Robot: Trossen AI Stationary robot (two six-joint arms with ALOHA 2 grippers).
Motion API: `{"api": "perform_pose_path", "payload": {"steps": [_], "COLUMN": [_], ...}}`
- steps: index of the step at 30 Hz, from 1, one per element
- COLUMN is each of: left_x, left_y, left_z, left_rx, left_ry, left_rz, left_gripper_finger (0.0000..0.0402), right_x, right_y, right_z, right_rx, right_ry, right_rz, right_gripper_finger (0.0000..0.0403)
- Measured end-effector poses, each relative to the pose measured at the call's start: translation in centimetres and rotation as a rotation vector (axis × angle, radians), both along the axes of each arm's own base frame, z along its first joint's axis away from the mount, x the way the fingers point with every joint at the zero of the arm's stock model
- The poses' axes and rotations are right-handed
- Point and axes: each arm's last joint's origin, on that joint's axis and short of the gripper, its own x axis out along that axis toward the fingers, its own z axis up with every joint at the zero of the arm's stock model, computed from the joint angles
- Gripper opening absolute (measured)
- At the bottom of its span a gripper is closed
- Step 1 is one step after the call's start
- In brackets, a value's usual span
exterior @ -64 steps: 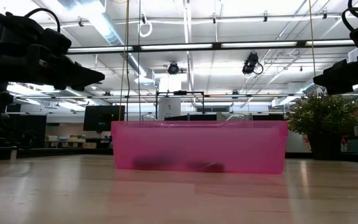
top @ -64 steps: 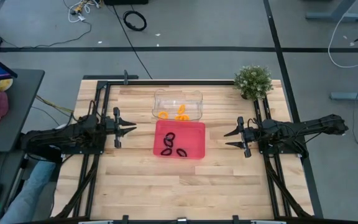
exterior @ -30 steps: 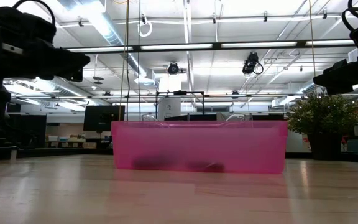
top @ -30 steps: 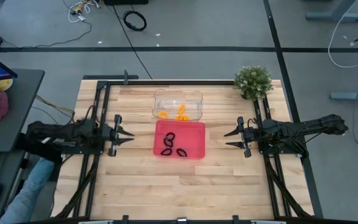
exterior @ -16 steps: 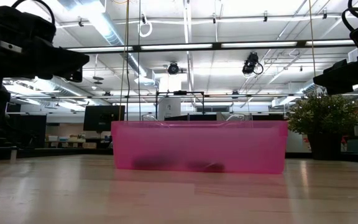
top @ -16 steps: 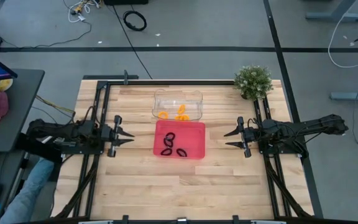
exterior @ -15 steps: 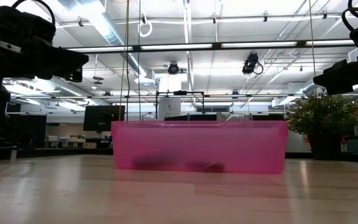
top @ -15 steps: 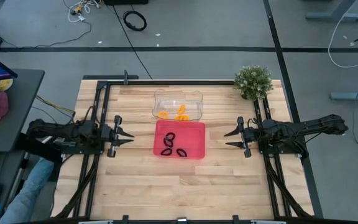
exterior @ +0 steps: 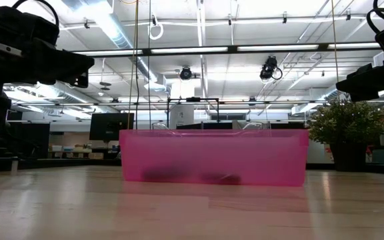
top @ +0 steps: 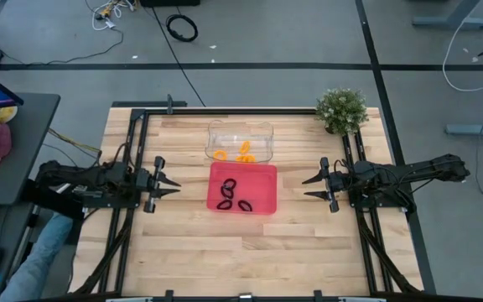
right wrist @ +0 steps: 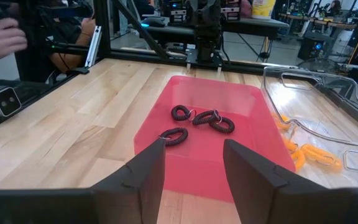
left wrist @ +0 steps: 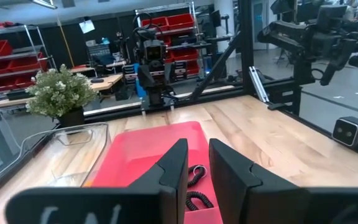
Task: Sort spring keychains
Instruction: Return to Home Position
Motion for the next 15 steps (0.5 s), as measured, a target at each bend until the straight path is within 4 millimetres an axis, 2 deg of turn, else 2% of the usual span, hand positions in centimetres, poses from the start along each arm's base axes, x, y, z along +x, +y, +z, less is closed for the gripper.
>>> {"api": "perform_pose_path", "payload": {"steps": [15], "left_x": [0.02], "left_y": [0.01], "left_z": [0.06], "left_rx": [-0.003], "left_ry": [-0.005], "left_rz": [0.004], "left_gripper_finger": [0.0069], "right_x": [0.00], "right_y": [0.00], "right_z": [0.00], "right_rx": [0.000], "right_ry": [0.000], "right_rz": [0.000], "right_gripper_finger": [0.0166]}}
